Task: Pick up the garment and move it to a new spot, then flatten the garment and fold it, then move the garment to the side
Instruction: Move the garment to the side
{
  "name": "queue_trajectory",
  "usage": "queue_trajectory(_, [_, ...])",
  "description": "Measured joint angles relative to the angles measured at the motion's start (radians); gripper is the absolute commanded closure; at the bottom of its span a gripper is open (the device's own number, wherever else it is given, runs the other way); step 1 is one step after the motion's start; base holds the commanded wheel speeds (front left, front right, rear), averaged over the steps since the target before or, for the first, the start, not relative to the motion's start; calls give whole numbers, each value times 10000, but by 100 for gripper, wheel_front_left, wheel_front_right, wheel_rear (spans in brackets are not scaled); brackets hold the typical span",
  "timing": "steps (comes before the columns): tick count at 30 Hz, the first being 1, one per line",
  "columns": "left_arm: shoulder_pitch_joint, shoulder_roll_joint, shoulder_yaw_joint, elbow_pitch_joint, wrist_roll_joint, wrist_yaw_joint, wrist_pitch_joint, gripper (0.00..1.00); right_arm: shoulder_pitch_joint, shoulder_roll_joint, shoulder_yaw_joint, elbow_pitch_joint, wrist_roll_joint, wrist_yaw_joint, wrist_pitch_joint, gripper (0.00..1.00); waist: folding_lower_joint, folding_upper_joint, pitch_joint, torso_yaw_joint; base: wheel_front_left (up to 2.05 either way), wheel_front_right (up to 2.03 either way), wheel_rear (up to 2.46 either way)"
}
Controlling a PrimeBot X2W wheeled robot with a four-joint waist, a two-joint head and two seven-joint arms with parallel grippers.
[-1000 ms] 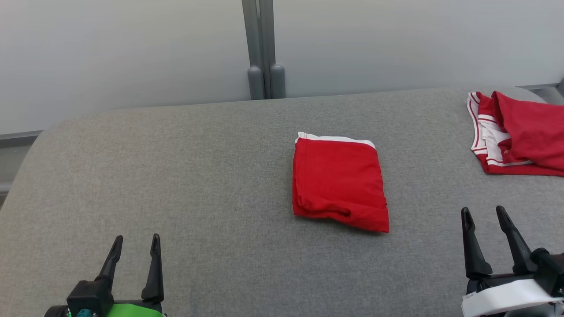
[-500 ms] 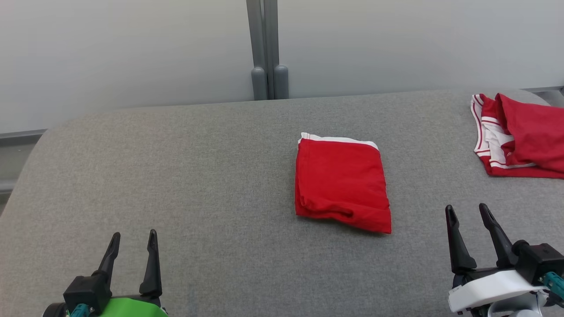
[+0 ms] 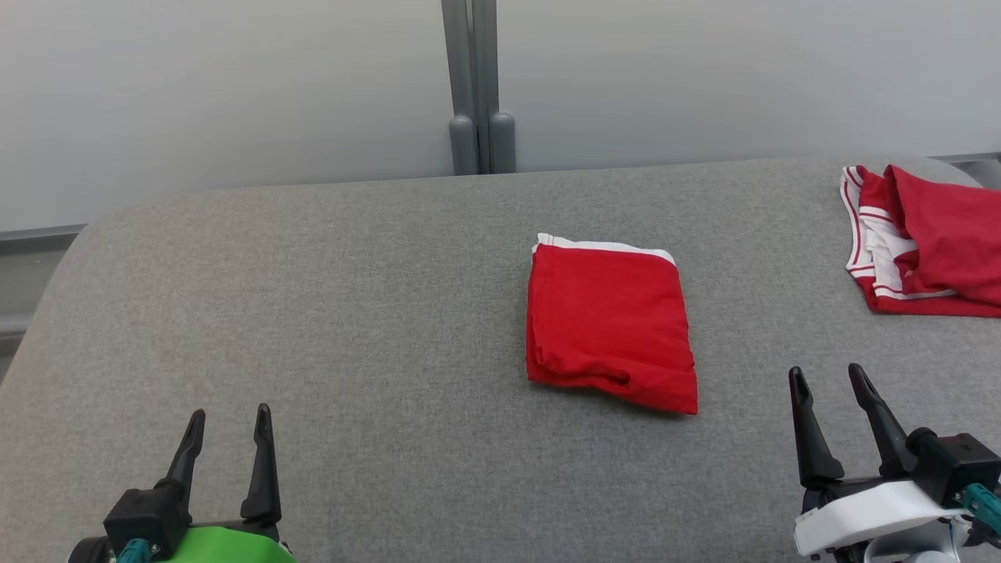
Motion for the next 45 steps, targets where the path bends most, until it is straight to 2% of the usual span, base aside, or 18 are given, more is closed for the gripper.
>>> queue_trajectory(23, [44, 150, -48, -533, -226, 176, 675, 0, -18, 54, 13, 328, -29, 0, 0, 0, 0, 0, -21, 179, 0, 0, 0])
queue_trajectory(28, [49, 150, -157, -627, -251, 190, 692, 0, -855, -163, 355, 738, -29, 0, 0, 0, 0, 0, 41, 316, 0, 0, 0])
queue_trajectory(36, [16, 153, -330, -550, -255, 188, 660, 0, -2786, -481, 702, 2084, -67, 2, 433, 0, 0, 0, 260, 732, 0, 0, 0])
queue_trajectory(45, [-536, 82, -619, -378, -255, 171, 495, 0, -4750, -734, 894, 4591, -146, 2, 869, 0, 0, 0, 972, 1284, 0, 0, 0])
